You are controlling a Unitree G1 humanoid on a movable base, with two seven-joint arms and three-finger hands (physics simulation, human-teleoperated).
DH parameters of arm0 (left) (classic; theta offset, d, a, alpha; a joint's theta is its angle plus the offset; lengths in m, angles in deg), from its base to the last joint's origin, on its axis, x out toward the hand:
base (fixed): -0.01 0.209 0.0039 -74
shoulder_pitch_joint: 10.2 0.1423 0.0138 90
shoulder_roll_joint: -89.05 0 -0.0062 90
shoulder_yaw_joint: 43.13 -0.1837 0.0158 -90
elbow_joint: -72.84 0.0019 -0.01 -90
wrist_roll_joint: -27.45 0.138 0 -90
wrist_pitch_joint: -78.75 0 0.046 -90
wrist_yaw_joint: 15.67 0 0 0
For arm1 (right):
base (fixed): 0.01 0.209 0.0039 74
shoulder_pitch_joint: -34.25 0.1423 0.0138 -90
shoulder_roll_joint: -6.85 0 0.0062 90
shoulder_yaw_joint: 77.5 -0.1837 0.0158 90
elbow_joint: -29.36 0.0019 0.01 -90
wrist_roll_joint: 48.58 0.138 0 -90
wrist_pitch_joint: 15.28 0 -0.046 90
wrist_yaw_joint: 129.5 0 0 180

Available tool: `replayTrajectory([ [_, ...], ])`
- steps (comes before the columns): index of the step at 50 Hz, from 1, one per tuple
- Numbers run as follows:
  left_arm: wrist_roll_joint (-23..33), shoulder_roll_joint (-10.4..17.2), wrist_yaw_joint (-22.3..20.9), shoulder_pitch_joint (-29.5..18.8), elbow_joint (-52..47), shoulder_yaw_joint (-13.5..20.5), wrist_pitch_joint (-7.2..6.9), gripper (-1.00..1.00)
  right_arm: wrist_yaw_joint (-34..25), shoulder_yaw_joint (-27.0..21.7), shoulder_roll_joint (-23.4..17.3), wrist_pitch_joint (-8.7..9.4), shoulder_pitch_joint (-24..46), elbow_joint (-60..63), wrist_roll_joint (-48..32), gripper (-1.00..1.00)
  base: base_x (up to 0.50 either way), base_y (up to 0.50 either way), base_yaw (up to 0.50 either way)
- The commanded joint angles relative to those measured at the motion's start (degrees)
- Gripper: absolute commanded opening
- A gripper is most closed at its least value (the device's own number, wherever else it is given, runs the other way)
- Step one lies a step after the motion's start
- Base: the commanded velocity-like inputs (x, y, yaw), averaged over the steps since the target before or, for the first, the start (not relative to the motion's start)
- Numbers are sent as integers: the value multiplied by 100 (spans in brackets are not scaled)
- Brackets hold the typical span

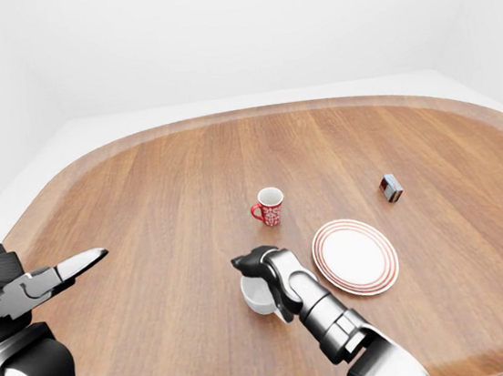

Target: Put the white mug on the plate.

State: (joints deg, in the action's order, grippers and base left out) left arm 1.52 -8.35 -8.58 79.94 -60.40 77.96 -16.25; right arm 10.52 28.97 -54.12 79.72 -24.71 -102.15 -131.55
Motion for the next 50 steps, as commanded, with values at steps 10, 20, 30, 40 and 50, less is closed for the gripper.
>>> replayTrajectory([
  [10,2,8,17,-14,-4,-11,0,100,-2,-4,-20,0,3,-329,93,-100,0,0,0],
  [20,-26,23,36,-27,-39,5,0,100,-2,25,-33,0,-37,-244,91,-100,0,0,0],
  [30,-13,16,35,-24,-32,-11,0,100,-2,-15,-67,0,42,-260,121,-100,0,0,0],
  [40,-1,12,40,-26,-40,-18,0,100,-2,-453,-516,0,825,546,257,-100,0,0,0],
  [50,14,8,39,-25,-38,-25,0,100,-2,-893,-1181,0,1457,438,497,-100,0,0,0],
])
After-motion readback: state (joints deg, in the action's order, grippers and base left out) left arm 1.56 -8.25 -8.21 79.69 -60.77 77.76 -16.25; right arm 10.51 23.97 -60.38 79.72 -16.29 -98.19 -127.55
